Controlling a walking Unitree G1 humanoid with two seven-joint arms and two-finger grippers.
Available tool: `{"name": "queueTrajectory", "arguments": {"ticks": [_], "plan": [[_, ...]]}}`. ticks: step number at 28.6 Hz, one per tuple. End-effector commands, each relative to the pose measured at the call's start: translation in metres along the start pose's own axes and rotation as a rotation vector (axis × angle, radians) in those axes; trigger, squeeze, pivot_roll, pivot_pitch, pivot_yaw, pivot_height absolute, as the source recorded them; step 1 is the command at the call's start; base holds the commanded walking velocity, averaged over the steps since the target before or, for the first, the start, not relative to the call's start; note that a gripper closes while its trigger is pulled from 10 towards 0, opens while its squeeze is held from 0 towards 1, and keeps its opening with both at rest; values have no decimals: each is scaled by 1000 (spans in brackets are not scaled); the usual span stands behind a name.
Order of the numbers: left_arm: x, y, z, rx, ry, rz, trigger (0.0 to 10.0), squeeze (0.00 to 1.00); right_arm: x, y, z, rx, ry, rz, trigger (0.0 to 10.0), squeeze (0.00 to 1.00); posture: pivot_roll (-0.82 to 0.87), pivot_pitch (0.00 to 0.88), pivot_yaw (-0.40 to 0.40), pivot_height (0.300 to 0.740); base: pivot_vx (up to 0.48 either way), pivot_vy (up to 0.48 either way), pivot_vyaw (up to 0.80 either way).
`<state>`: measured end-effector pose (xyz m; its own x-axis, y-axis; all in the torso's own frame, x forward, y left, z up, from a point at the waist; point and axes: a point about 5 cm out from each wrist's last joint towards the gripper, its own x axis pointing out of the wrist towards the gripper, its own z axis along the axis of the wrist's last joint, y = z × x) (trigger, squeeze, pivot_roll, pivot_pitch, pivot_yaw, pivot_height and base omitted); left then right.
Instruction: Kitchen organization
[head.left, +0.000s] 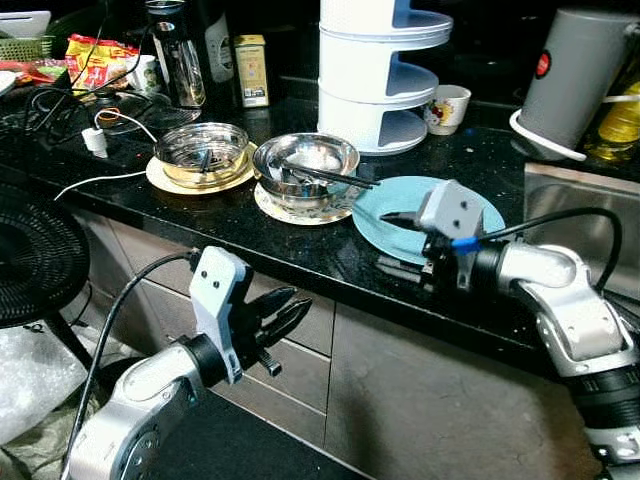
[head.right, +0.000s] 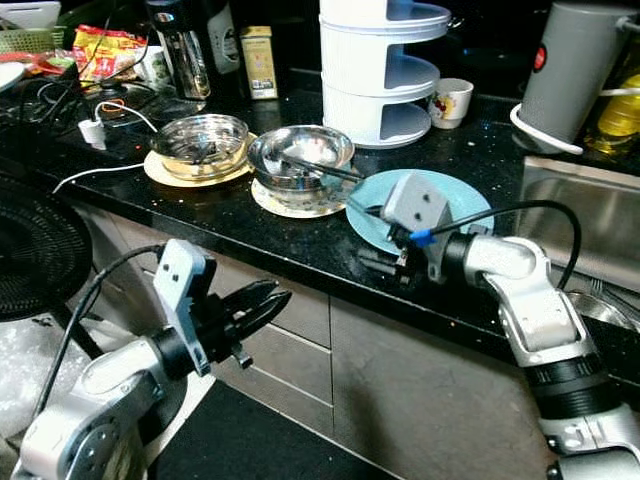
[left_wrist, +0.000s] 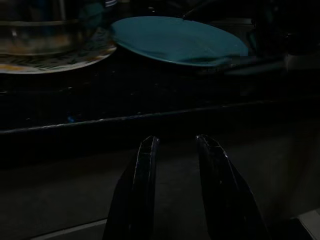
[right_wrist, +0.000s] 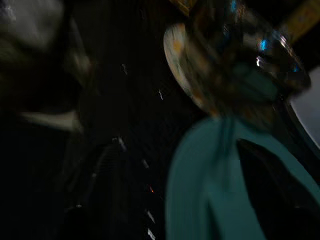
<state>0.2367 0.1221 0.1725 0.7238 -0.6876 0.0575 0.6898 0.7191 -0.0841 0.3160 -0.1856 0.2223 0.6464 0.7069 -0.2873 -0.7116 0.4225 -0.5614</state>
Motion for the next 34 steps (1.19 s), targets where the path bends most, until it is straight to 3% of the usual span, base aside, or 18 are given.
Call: {"name": "queueTrajectory", "arguments": {"ticks": [1,2,4,5,14,17,21,22,23,24,34], "plan": [[-1,2,2,15,6,-1,10000,0,2,2,-8,-64,72,11,10000,1000,54,0,11,740,0,0,0],[-1,1,2,15,6,-2,10000,0,1,3,-12,-97,117,19,10000,682,54,0,11,740,0,0,0],[-1,1,1,15,6,-2,10000,0,0,3,-14,-117,145,26,10000,682,54,0,11,740,0,0,0],[-1,1,1,13,4,-4,10000,0,-1,3,-17,-135,179,25,10000,0,52,0,11,740,0,0,0],[1,-3,1,3,4,-18,10000,0,-5,-1,-31,-202,334,-6,10000,0,51,0,12,740,0,0,0],[0,-3,-2,-1,10,-12,10000,0,-8,-16,-37,-264,420,-109,10000,0,51,0,9,740,0,0,0],[0,-4,-2,0,15,-14,10000,0,-6,-18,-41,-293,441,-149,10000,0,50,0,8,740,0,0,0],[0,-4,-2,-1,15,-13,10000,0,-6,-17,-41,-292,436,-148,6980,0,50,0,7,740,0,0,0],[0,-4,-3,-1,16,-13,10000,0,-6,-17,-42,-291,434,-150,353,0,50,0,7,740,0,0,0],[0,-4,-3,3,19,-14,10000,0,-7,-17,-44,-299,443,-150,0,0,50,0,7,740,0,0,0],[1,-5,-3,-1,13,-13,10000,0,-13,-16,-61,-352,552,-177,0,0,51,0,1,740,0,0,0]]}}
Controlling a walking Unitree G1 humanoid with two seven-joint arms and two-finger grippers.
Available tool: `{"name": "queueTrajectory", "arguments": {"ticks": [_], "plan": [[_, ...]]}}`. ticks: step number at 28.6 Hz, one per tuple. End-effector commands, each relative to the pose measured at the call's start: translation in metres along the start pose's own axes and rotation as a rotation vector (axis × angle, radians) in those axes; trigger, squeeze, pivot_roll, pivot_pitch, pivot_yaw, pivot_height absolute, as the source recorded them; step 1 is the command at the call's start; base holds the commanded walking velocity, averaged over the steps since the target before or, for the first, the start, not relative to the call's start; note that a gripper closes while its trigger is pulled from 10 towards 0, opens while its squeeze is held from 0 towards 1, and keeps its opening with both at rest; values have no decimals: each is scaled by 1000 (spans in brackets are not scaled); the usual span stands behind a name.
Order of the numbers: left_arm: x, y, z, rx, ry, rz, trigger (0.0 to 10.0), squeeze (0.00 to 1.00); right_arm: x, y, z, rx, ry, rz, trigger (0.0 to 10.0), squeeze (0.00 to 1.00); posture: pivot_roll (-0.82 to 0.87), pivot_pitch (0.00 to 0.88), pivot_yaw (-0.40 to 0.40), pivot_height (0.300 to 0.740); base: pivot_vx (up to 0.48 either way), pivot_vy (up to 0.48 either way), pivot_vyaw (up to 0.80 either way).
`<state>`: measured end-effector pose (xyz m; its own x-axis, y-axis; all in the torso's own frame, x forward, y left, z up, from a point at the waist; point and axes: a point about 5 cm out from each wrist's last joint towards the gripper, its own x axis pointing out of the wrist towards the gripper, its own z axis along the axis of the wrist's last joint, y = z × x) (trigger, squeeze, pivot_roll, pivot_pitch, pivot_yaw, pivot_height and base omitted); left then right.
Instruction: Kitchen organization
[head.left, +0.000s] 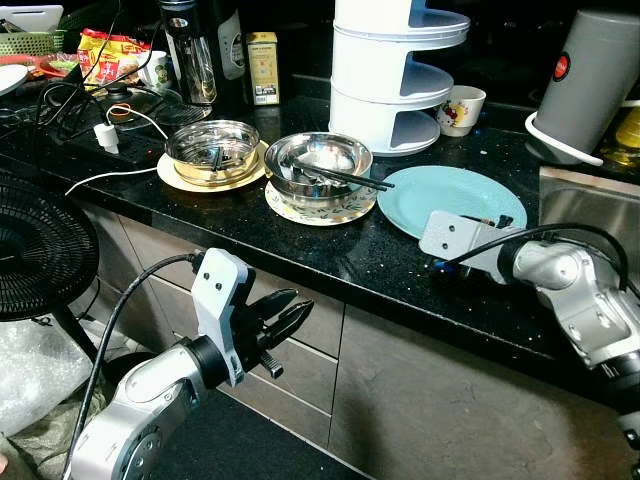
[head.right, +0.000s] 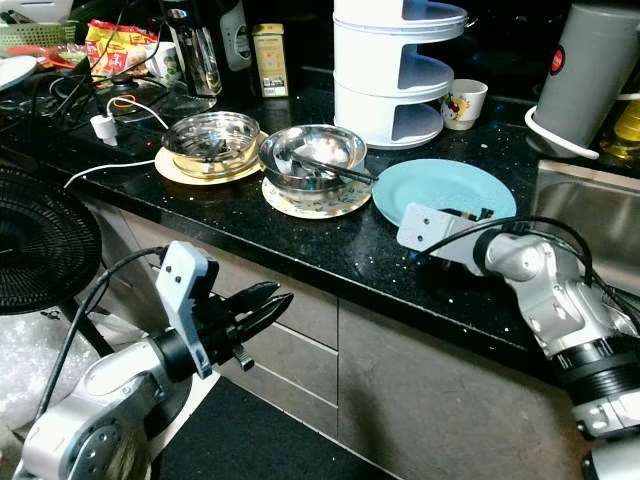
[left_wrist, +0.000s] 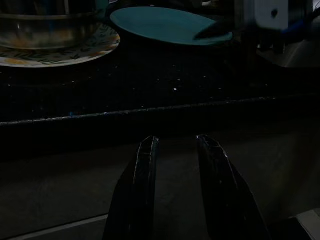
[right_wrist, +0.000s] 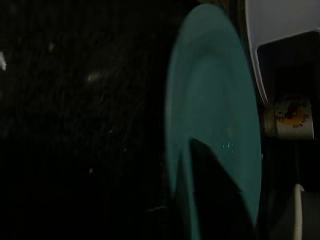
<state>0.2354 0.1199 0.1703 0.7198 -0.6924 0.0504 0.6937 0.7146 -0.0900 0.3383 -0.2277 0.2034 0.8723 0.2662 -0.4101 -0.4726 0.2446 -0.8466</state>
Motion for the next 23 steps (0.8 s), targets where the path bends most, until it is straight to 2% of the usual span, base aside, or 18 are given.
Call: {"name": "queueTrajectory", "arguments": {"ticks": [1,6,10,13,14,15,16,18,20,23], "plan": [[0,-3,0,5,5,-8,10000,0,2,13,-13,-5,69,44,0,0,51,0,1,740,0,0,0],[2,-4,0,5,0,-10,10000,0,2,14,-23,-7,118,9,0,0,46,0,2,740,0,0,0],[4,-3,4,13,-14,-12,10000,0,2,-4,-28,11,124,-140,0,0,46,0,1,740,0,0,0],[5,-3,5,18,-22,-7,10000,0,-2,-28,-23,136,65,-364,0,0,47,0,0,740,0,0,0],[5,-4,6,18,-29,-9,10000,0,-7,-42,-23,211,36,-475,0,0,47,0,0,740,0,0,0],[5,-4,6,18,-29,-9,10000,0,-7,-42,-23,211,36,-475,0,0,47,0,0,740,0,0,0],[6,-4,7,20,-36,-11,10000,0,-13,-53,-24,286,9,-562,0,0,47,0,-1,740,0,0,0],[6,-4,8,20,-37,-11,10000,0,-14,-56,-24,317,-7,-586,0,0,47,0,-2,740,0,0,0],[6,-4,8,21,-43,-11,10000,0,-16,-61,-27,473,-61,-619,0,0,45,0,-2,740,0,0,0],[7,-5,8,22,-46,-14,10000,0,-19,-65,-32,581,-75,-665,0,0,44,0,-2,740,0,0,0]]}}
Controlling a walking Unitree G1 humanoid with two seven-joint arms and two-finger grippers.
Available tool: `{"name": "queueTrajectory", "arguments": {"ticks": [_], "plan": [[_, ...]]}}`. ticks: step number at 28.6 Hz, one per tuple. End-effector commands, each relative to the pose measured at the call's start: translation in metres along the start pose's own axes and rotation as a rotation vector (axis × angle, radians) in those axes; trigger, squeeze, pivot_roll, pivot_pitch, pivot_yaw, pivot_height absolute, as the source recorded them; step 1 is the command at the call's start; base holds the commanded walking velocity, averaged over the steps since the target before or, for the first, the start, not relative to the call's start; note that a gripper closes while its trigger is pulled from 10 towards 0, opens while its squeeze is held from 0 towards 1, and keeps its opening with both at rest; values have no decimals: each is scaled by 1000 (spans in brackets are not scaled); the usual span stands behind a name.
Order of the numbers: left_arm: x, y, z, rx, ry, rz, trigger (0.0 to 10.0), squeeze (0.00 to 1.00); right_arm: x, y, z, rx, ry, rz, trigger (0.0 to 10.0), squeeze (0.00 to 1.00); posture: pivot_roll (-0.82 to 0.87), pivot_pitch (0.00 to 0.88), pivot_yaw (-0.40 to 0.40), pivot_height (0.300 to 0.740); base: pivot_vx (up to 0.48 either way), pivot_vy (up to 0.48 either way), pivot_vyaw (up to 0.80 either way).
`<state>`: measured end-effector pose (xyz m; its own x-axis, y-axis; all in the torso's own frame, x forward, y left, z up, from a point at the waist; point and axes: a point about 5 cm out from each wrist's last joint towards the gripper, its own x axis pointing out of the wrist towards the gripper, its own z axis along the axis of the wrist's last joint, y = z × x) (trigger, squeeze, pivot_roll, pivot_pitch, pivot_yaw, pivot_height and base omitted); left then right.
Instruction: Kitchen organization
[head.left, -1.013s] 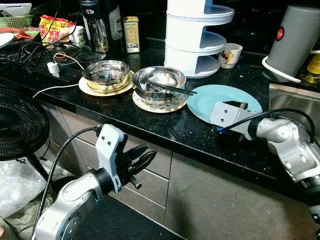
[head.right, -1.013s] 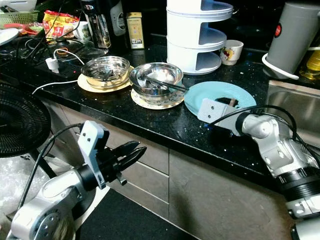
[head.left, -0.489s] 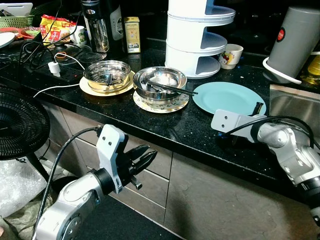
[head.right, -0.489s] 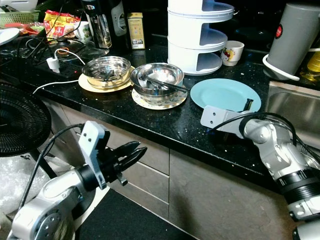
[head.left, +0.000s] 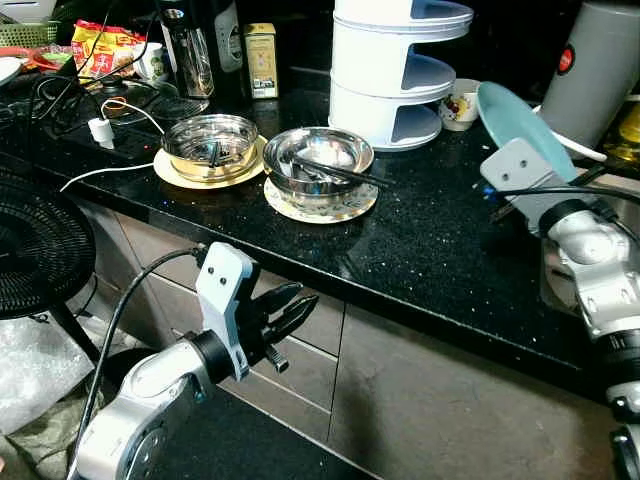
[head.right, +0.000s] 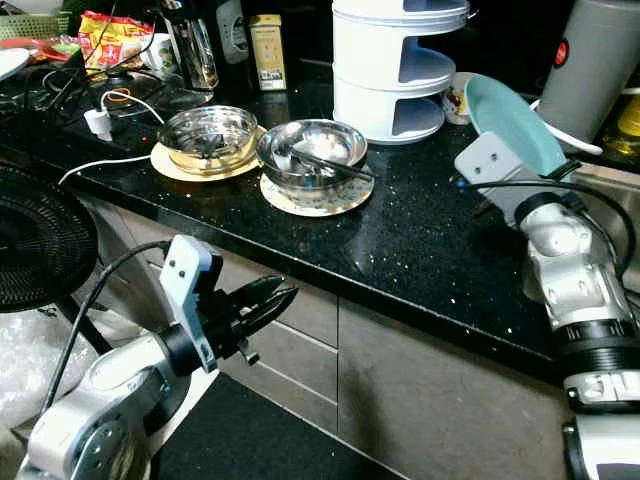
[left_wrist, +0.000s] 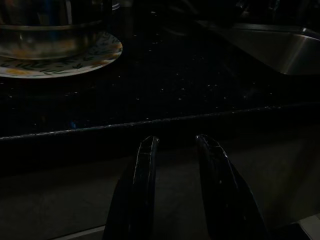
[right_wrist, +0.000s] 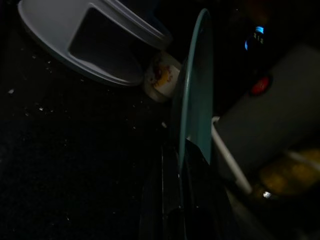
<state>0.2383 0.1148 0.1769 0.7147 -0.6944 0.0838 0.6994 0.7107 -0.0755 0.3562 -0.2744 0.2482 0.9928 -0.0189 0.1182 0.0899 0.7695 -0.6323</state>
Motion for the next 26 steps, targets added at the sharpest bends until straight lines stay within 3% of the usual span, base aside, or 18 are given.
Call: {"name": "queueTrajectory", "arguments": {"ticks": [1,6,15,19,21,22,23,24,25,26], "plan": [[1,-3,2,8,-13,-8,10000,0,2,-10,2,80,-4,-55,0,0,44,0,-2,740,0,0,0],[2,-4,3,8,-18,-15,10000,0,2,-24,-8,179,50,-152,0,0,44,0,-3,740,0,0,-160],[4,-5,5,4,-30,-31,10000,0,1,-27,-14,147,86,-164,0,0,41,0,-2,740,0,0,-800],[6,-7,8,7,-40,-41,10000,0,3,-9,-11,52,72,-58,0,0,41,0,-2,740,0,0,-800],[8,-7,9,11,-46,-43,10000,0,4,20,-9,36,73,80,0,0,39,0,-1,740,0,0,-400],[8,-7,9,11,-46,-43,10000,0,4,20,-9,36,73,80,0,0,39,0,-1,740,0,0,0],[8,-7,9,12,-48,-44,10000,0,4,30,-7,42,70,126,0,0,39,0,-1,740,0,0,0],[8,-7,10,14,-50,-43,10000,0,4,44,-8,51,82,190,2314,0,41,0,-1,740,0,0,0],[8,-7,10,14,-50,-43,10000,0,4,44,-8,51,82,190,2314,0,41,0,-1,740,0,0,0],[9,-7,11,16,-52,-40,10000,0,4,52,-8,60,85,222,10000,0,42,0,1,740,0,0,0]]}}
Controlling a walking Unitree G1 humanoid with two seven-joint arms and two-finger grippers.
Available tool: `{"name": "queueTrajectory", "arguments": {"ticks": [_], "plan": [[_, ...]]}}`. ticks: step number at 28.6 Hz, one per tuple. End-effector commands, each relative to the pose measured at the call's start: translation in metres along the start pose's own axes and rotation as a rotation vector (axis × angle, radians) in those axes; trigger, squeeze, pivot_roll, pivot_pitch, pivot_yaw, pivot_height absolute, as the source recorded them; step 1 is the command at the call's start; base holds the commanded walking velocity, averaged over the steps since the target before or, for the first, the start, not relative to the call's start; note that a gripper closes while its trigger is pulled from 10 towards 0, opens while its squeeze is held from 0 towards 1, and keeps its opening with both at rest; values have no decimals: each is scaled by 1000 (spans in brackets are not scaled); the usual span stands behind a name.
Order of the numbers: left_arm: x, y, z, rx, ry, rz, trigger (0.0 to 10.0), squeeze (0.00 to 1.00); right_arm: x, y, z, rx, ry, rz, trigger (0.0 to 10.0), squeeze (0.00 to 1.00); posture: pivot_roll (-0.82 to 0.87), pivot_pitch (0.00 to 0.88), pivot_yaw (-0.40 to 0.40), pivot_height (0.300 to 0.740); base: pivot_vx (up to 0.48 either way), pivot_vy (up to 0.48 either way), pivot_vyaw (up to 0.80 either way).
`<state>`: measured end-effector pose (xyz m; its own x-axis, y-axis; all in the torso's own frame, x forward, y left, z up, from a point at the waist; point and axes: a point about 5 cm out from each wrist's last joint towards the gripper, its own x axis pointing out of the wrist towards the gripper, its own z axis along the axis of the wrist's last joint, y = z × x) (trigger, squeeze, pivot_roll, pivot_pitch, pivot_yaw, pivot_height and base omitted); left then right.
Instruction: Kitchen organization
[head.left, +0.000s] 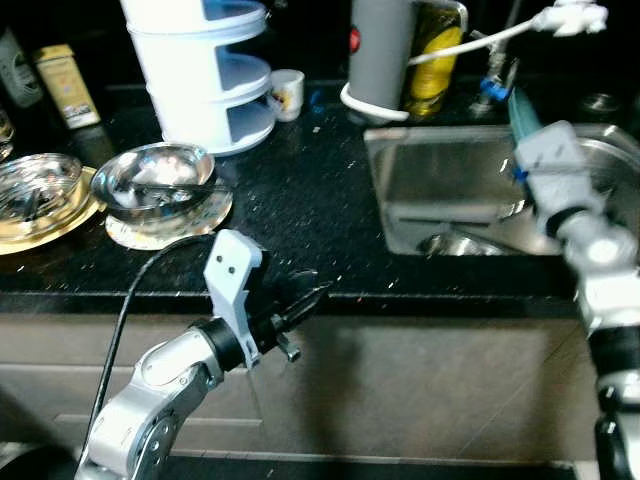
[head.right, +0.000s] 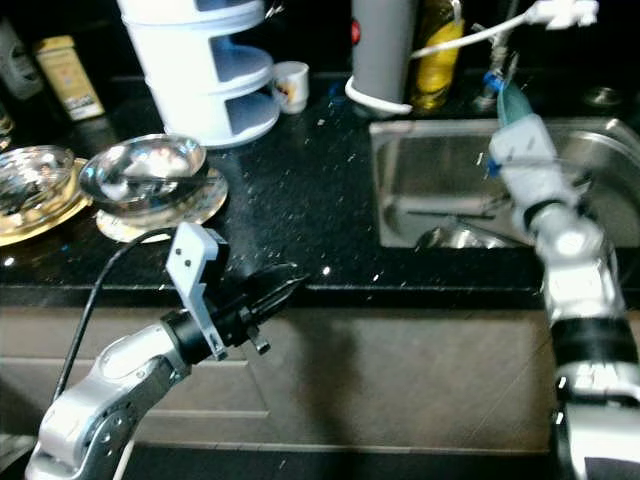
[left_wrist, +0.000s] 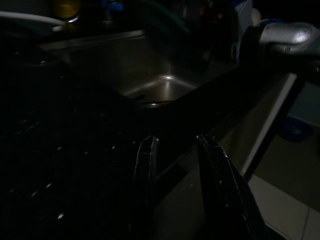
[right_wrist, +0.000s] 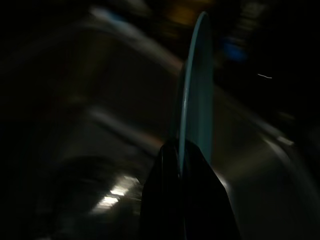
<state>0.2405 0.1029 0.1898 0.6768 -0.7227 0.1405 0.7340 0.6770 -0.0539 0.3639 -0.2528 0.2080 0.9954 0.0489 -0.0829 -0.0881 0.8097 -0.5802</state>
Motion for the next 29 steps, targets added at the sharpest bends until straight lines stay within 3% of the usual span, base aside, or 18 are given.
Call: {"name": "queueTrajectory", "arguments": {"ticks": [1,3,9,11,13,18,20,23,26,29], "plan": [[-2,2,0,2,0,14,10000,0,4,18,8,1,-15,84,10000,0,42,0,1,740,0,0,0],[-3,2,0,4,-1,20,10000,0,5,29,8,2,2,128,10000,0,43,0,2,740,0,0,0],[-4,3,-1,10,7,31,10000,0,9,48,8,-140,48,170,10000,0,49,0,-1,740,0,0,0],[-3,1,-3,13,15,32,10000,0,11,50,1,-229,161,154,10000,0,51,0,-2,740,0,0,0],[-3,1,-3,13,15,32,10000,0,11,50,1,-229,161,154,10000,0,51,0,-2,740,0,0,0],[-2,0,-4,9,14,32,10000,0,8,34,-13,-204,336,71,10000,0,46,0,-5,740,0,0,0],[-2,0,-4,9,14,32,10000,0,8,33,-15,-197,349,64,10000,0,46,0,-5,740,0,0,0],[-1,0,-4,10,13,30,10000,0,5,24,-21,-126,385,28,10000,0,41,0,-2,740,0,0,0],[0,0,-4,9,11,27,10000,0,4,22,-19,-17,348,43,10000,0,41,0,-3,740,0,0,-248],[0,0,-4,11,9,27,10000,0,6,19,-12,1,320,23,10000,0,40,0,-4,740,0,0,-756]]}}
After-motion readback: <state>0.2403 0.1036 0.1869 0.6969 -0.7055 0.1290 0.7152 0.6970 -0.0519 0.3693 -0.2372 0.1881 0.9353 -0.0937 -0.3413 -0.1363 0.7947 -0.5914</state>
